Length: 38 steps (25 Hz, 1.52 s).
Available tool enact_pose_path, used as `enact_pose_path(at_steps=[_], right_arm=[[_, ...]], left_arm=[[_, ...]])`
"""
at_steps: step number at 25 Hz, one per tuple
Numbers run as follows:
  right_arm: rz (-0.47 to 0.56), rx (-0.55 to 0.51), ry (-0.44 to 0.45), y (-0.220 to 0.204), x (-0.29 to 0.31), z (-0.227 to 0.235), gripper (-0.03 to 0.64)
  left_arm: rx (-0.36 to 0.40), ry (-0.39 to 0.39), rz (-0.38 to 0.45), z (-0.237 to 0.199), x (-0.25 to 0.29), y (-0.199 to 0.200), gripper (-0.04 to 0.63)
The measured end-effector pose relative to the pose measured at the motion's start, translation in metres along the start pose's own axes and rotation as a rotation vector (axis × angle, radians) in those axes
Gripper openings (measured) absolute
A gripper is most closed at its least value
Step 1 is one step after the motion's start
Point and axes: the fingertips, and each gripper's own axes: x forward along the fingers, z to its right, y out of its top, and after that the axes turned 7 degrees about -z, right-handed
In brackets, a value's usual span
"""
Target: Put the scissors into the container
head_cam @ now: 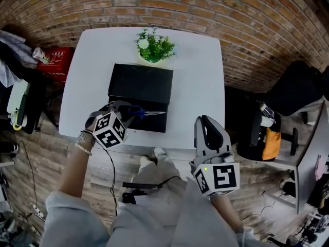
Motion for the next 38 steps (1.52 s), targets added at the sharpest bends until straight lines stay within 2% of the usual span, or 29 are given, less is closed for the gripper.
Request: enact_pose_path(at_steps=[4, 7, 10, 16, 21, 31, 35, 38], right_arm=[[0.021, -0.034, 0.043, 0.015, 0.005, -0.017, 0.063], [0.041, -0.080, 0.094, 0.026, 0.011, -0.032, 0.063], [0.060, -0.123, 0.132, 0.034, 0.013, -0.049, 0.063], [0.106, -0.207, 0.217, 0.051, 0.017, -0.076, 0.063], [0.130, -0.243, 0.298, 0.059, 0.016, -0.100, 0.063], [0.178, -0.293, 0.426, 0.073, 0.010, -0.149, 0.063], [0.179, -0.300, 0.449, 0.072, 0.009, -0.158, 0.063], [0.171, -0.309, 0.459, 0.070, 0.009, -0.161, 0.063]], left_arm=[[-0.135, 0.085, 0.112, -0.015, -0.044, 0.015, 0.076], [-0.256, 0.182, 0.195, -0.032, -0.084, 0.020, 0.054], [-0.346, 0.272, 0.268, -0.041, -0.124, 0.020, 0.043], [-0.541, 0.403, 0.418, -0.040, -0.198, 0.017, 0.032], [-0.604, 0.535, 0.468, -0.028, -0.243, 0.013, 0.031], [-0.736, 0.708, 0.522, 0.004, -0.295, -0.005, 0.025], [-0.764, 0.736, 0.527, 0.012, -0.305, -0.011, 0.025], [-0.759, 0.738, 0.498, 0.016, -0.302, -0.017, 0.025]])
